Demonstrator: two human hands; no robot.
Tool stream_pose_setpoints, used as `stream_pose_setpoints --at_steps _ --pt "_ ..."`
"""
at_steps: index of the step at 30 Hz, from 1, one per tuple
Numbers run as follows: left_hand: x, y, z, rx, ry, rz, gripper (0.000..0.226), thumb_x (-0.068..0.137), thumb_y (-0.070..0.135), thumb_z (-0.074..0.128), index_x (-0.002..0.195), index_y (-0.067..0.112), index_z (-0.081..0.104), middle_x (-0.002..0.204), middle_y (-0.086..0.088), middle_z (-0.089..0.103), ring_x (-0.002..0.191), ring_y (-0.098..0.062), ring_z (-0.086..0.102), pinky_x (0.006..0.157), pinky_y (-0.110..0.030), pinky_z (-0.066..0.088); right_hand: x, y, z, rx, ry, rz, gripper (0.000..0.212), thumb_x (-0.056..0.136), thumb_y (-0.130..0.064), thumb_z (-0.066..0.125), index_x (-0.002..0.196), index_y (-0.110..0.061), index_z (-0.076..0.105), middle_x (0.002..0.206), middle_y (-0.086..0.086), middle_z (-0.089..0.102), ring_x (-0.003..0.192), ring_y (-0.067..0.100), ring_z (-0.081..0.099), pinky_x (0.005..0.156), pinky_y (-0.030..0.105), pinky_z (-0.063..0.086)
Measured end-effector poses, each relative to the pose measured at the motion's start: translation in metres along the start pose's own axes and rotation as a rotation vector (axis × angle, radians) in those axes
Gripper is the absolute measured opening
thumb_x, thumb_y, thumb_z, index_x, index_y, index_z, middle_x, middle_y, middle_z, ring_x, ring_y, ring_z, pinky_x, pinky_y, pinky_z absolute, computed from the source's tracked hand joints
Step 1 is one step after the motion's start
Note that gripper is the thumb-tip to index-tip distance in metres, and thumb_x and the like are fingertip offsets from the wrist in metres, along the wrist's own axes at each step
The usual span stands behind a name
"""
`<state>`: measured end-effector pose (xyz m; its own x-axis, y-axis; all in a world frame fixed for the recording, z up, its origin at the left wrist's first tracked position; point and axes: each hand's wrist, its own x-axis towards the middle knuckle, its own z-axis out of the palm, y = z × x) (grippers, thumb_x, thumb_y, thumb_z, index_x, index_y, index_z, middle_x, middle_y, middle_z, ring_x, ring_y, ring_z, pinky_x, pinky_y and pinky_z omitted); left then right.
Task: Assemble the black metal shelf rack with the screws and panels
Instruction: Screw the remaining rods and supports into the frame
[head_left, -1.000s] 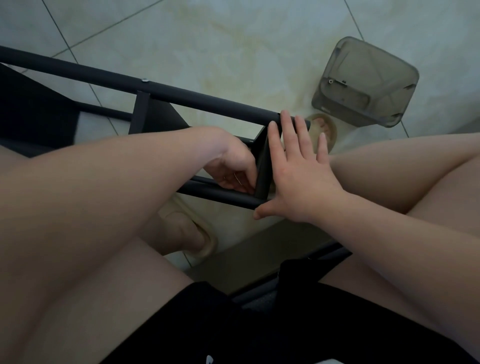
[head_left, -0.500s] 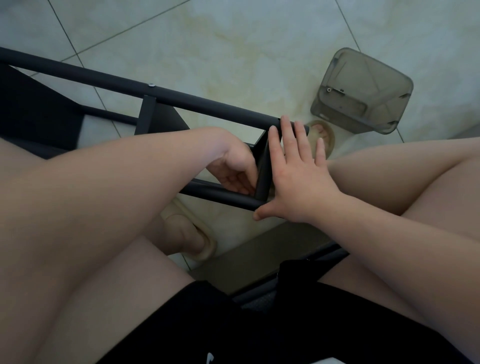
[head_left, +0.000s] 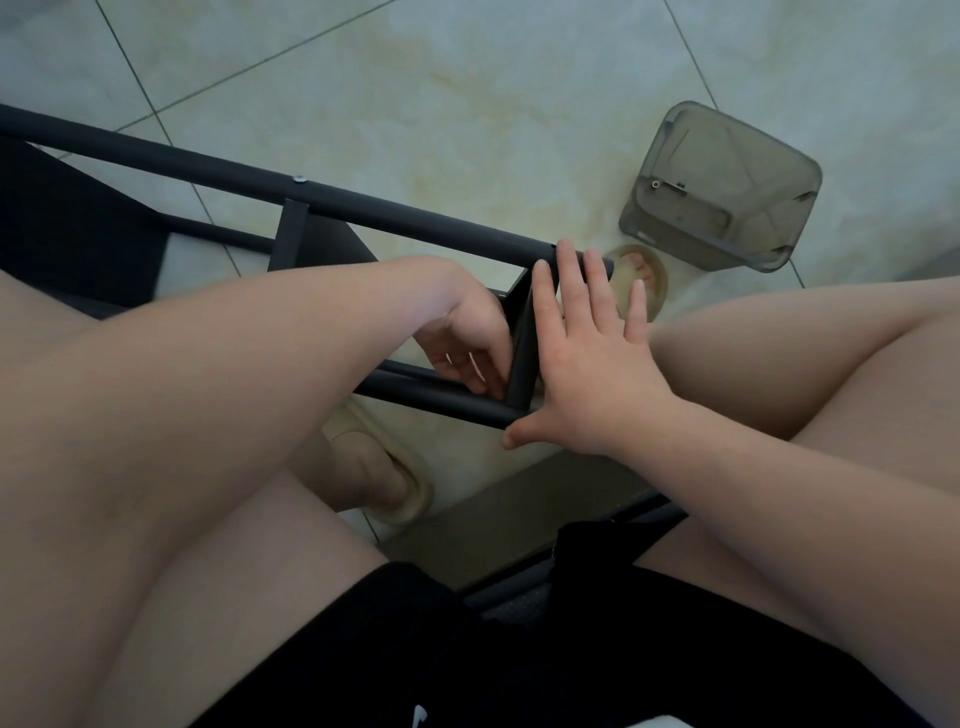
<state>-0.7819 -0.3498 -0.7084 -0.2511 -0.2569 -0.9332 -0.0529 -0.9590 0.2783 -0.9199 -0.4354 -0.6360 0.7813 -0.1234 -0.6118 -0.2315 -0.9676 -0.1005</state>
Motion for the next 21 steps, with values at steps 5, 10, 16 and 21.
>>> stream_pose_setpoints --at_steps 5,10,16,21 --pt "0.0042 0.0006 0.0027 0.014 0.004 0.008 0.006 0.092 0.012 0.065 0.091 0.014 0.07 0.077 0.004 0.071 0.068 -0.007 0.061 0.062 -0.018 0.043 -0.0015 -0.0018 0.001 0.002 -0.001 0.0 0.16 0.057 -0.084 0.074 0.155 -0.008 -0.027 0.16 0.013 -0.039 0.15 0.035 -0.032 0.12 0.065 -0.008" --pt "0.0041 0.0002 0.0011 -0.05 -0.029 0.02 0.012 0.091 0.004 0.062 0.097 0.01 0.07 0.083 0.0 0.07 0.075 -0.01 0.063 0.067 -0.02 0.043 -0.0012 -0.0009 0.0004 -0.007 0.013 0.002 0.16 0.056 -0.085 0.073 0.156 -0.008 -0.025 0.162 0.014 -0.036 0.151 0.035 -0.029 0.119 0.065 -0.009" --pt "0.0029 -0.0031 0.0001 0.005 -0.024 -0.003 0.007 0.093 0.016 0.065 0.096 0.016 0.071 0.082 0.004 0.072 0.074 -0.008 0.063 0.068 -0.021 0.044 -0.0038 -0.0035 0.0038 -0.014 0.032 -0.015 0.16 0.056 -0.086 0.072 0.155 -0.007 -0.026 0.161 0.016 -0.036 0.151 0.037 -0.03 0.12 0.062 -0.013" --pt "0.0058 -0.0039 0.0033 -0.026 -0.033 -0.026 0.006 0.092 0.01 0.063 0.093 0.012 0.069 0.074 0.003 0.07 0.07 -0.009 0.059 0.067 -0.02 0.042 -0.0032 -0.0014 0.0054 -0.012 0.045 -0.042 0.16 0.057 -0.088 0.069 0.155 -0.005 -0.026 0.16 0.019 -0.036 0.15 0.039 -0.031 0.121 0.055 -0.016"
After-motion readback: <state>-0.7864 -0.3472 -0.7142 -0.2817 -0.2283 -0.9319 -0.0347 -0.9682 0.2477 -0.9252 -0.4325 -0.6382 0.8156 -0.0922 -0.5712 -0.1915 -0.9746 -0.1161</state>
